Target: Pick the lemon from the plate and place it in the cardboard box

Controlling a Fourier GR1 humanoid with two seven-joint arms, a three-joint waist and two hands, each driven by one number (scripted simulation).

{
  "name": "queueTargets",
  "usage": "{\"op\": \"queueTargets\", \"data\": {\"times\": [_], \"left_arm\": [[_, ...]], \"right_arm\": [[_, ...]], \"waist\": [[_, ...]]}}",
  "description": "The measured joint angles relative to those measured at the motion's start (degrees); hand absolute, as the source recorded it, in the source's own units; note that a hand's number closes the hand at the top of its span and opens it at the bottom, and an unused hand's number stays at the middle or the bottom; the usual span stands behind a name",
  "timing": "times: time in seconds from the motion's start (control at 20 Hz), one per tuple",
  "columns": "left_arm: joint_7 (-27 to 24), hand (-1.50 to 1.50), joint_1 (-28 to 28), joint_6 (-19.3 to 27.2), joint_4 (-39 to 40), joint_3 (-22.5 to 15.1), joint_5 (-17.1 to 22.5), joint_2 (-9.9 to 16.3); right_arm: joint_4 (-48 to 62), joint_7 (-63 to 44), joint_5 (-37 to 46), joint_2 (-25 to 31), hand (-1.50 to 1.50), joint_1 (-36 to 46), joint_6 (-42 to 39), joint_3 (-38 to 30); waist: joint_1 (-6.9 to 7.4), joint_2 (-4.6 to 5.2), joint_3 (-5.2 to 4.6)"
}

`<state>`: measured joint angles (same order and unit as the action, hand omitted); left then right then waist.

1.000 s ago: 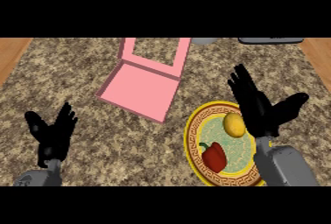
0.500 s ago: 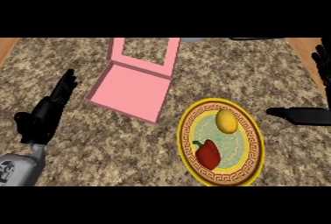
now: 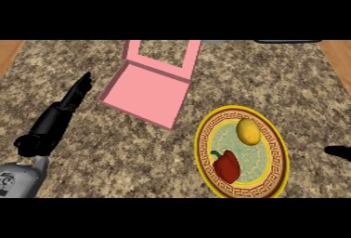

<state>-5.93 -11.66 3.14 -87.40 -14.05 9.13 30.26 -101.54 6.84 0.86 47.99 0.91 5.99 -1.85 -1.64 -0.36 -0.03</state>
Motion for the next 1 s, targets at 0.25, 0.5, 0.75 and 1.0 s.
{"op": "queueTargets", "data": {"times": [0.25,0.5,0.75,1.0], "left_arm": [[-0.26,0.0,-0.89,-1.11,0.17,0.19,-0.54,-0.37],[0.69,0.0,-2.51,-2.02,0.37,0.31,-0.71,-1.01],[0.61,0.0,-2.52,-2.52,0.23,0.05,-1.73,-1.81],[0.32,0.0,-2.24,-2.37,0.13,0.11,-3.17,-3.16]], "right_arm": [[-4.73,-7.36,5.67,6.42,-1.5,-1.07,-5.42,3.17],[-11.29,-19.73,9.77,10.36,-1.5,2.22,-12.67,9.88],[-16.84,-34.73,12.39,10.01,-1.5,8.9,-20.06,17.26],[-17.74,-49.26,13.64,3.89,-1.5,16.99,-26.68,24.76]], "waist": [[0.93,0.21,-0.08],[1.89,0.37,-0.12],[2.7,0.45,-0.14],[2.89,0.47,-0.13]]}}
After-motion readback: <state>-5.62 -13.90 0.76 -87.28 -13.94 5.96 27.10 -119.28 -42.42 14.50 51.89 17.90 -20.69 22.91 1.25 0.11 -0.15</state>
